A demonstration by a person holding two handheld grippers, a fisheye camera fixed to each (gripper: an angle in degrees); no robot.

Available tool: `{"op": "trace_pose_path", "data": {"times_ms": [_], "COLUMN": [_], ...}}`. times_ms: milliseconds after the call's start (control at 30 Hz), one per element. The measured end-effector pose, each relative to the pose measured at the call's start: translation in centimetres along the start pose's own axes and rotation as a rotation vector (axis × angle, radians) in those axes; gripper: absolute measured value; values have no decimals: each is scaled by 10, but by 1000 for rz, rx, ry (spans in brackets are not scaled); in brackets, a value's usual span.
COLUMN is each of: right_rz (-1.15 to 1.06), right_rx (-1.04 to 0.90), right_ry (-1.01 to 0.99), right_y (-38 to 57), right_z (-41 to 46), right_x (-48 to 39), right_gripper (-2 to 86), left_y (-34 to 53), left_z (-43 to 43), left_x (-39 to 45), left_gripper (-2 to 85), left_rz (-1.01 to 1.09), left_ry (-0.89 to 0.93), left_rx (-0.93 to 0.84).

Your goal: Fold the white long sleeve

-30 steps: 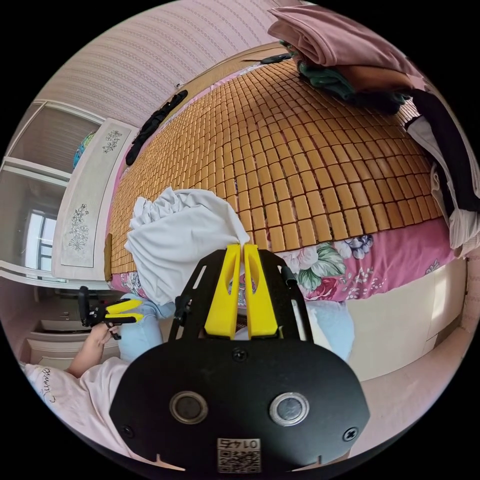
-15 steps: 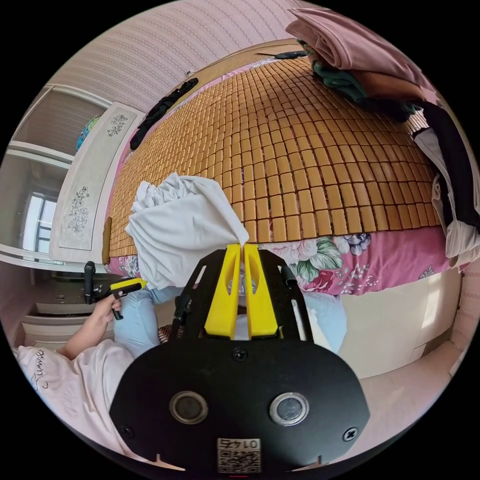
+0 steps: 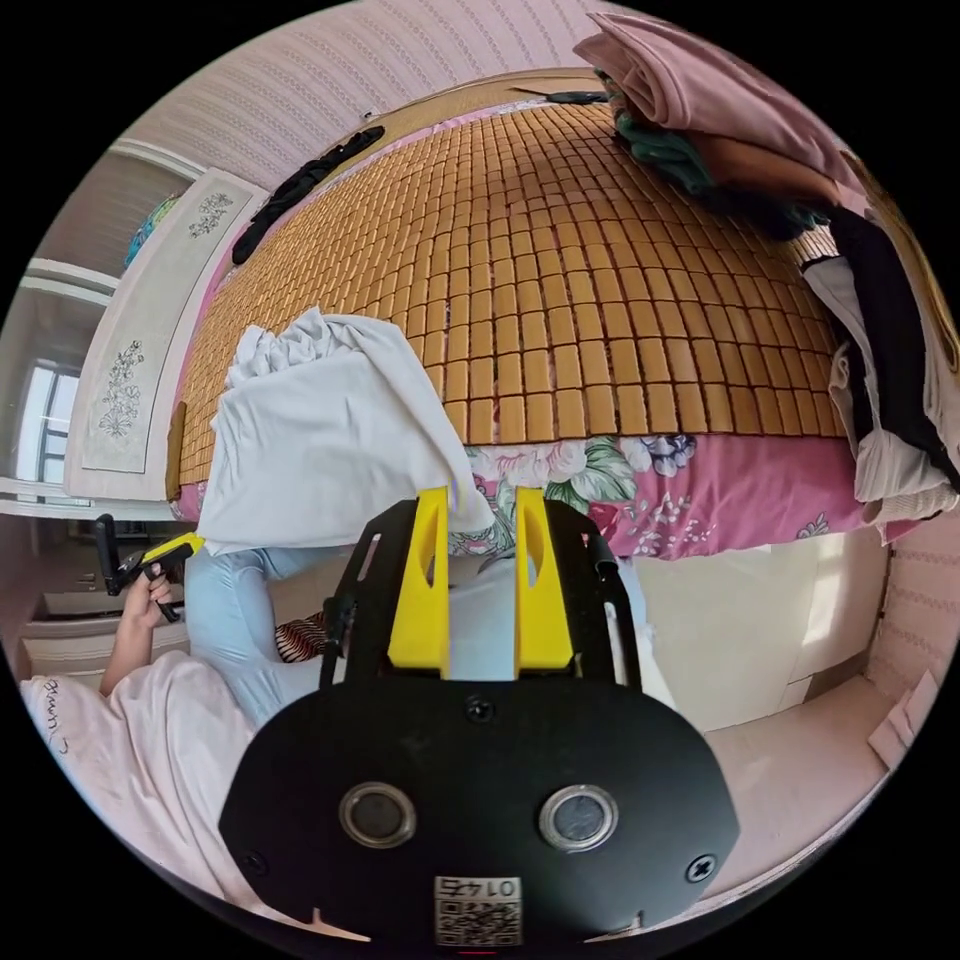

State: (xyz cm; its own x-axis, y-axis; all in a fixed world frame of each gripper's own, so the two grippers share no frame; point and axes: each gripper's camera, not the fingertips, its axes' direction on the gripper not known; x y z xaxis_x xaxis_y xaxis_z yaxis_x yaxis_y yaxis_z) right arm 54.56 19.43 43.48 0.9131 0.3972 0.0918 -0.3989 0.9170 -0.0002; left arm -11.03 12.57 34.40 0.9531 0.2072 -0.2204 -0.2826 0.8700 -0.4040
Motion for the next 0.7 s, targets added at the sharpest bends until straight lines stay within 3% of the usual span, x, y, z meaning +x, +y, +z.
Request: {"op": "trace_pose_path", "data": {"times_ms": [200,500,600,700], "right_rz": [-70,-168,-161,-134], "right_rx": [-88,-175,-226,-216], "right_ry": [59,131,34,-103], "right_y": [2,25,35,53], "right_z": [23,40,37,20], "right_x": [-26,-53,-45,-32], "right_gripper": [109,87,13,4], "left_y": [19,64,79,96], "left_z": [-23,-47,-60,-91], "left_x": [6,-13,-11,-2], "left_gripper": [-10,-10,-10,-10], "left_rz": [12,-101,-106,-73], "left_ry": [-92,-69,-46,-20], "left_rx": [-8,2,24,104]}}
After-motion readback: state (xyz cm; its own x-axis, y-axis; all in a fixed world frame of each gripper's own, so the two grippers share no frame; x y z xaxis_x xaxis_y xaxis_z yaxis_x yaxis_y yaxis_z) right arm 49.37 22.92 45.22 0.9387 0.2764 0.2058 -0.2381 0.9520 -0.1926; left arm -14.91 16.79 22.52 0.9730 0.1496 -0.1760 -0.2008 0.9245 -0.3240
